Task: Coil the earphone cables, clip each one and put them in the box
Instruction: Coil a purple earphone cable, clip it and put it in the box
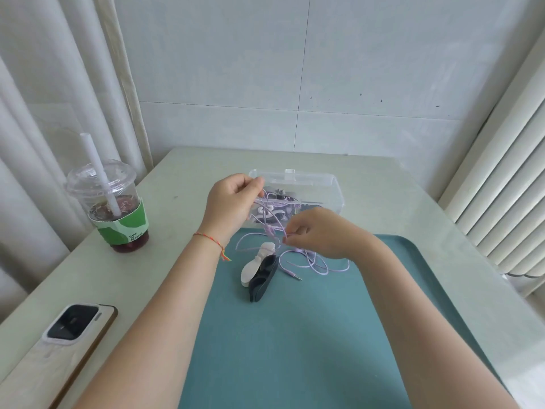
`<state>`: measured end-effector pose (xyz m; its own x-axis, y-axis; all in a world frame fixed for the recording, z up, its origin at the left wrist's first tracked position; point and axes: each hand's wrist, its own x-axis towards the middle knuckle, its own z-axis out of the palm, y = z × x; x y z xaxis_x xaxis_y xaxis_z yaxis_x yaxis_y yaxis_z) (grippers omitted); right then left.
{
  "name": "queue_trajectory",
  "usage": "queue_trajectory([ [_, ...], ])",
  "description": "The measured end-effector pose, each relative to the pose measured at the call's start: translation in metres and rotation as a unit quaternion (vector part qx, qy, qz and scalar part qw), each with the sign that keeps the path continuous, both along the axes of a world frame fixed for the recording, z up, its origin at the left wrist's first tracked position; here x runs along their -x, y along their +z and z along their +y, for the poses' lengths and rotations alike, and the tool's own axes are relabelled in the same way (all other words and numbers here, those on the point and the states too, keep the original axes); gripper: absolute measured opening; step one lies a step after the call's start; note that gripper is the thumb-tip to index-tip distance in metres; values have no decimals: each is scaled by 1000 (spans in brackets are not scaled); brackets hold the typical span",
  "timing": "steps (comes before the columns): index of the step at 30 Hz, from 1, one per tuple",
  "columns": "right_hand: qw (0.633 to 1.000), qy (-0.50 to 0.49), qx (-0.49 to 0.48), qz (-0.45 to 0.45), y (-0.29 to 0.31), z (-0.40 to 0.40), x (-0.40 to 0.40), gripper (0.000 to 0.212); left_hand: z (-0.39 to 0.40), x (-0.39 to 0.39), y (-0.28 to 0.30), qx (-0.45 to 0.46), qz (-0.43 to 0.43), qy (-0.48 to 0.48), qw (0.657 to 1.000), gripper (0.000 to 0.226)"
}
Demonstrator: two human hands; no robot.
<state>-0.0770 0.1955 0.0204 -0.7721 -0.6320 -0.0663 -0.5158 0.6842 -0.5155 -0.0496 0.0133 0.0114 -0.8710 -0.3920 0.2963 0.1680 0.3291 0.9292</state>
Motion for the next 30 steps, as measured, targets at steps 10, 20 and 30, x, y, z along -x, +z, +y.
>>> queue_trajectory([
  [10, 966, -68, 249, 4, 23, 9, -5, 19, 12, -9, 7, 50, -38, -179, 982, 27],
  [20, 824, -296, 484, 17, 31, 30, 15, 24, 0, -3, -1, 51, -37, -78, 995, 17],
  [30, 914, -269, 302, -19, 24, 24, 13, 31, 10, -7, 6, -8, -76, -148, 986, 11],
])
